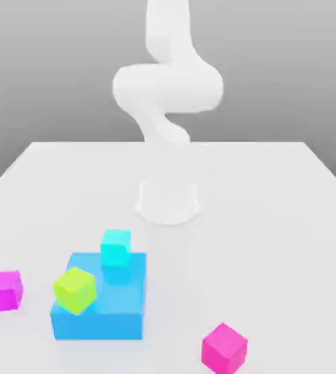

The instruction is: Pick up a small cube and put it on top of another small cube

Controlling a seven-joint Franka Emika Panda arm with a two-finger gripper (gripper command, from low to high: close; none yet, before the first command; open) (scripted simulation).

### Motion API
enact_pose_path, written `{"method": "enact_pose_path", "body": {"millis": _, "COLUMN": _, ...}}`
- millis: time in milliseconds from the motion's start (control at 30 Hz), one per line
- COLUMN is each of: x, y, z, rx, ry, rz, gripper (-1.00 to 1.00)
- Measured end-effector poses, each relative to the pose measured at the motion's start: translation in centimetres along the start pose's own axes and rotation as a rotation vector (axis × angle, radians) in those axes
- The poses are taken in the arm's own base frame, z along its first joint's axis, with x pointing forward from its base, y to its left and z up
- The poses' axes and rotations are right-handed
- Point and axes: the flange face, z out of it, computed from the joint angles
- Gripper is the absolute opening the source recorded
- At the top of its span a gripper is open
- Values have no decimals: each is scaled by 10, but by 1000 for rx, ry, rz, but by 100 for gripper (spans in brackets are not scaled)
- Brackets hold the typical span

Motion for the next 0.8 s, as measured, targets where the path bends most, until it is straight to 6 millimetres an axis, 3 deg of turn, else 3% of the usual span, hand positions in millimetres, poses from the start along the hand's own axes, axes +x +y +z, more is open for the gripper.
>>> {"method": "enact_pose_path", "body": {"millis": 200, "x": -27, "y": -1, "z": 120, "rx": -166, "ry": -63, "rz": 153, "gripper": 0}}
{"method": "enact_pose_path", "body": {"millis": 433, "x": -78, "y": 26, "z": 245, "rx": -345, "ry": -132, "rz": 323, "gripper": 0}}
{"method": "enact_pose_path", "body": {"millis": 633, "x": -139, "y": 67, "z": 333, "rx": -493, "ry": -195, "rz": 469, "gripper": 0}}
{"method": "enact_pose_path", "body": {"millis": 800, "x": -198, "y": 108, "z": 390, "rx": -618, "ry": -250, "rz": 597, "gripper": 0}}
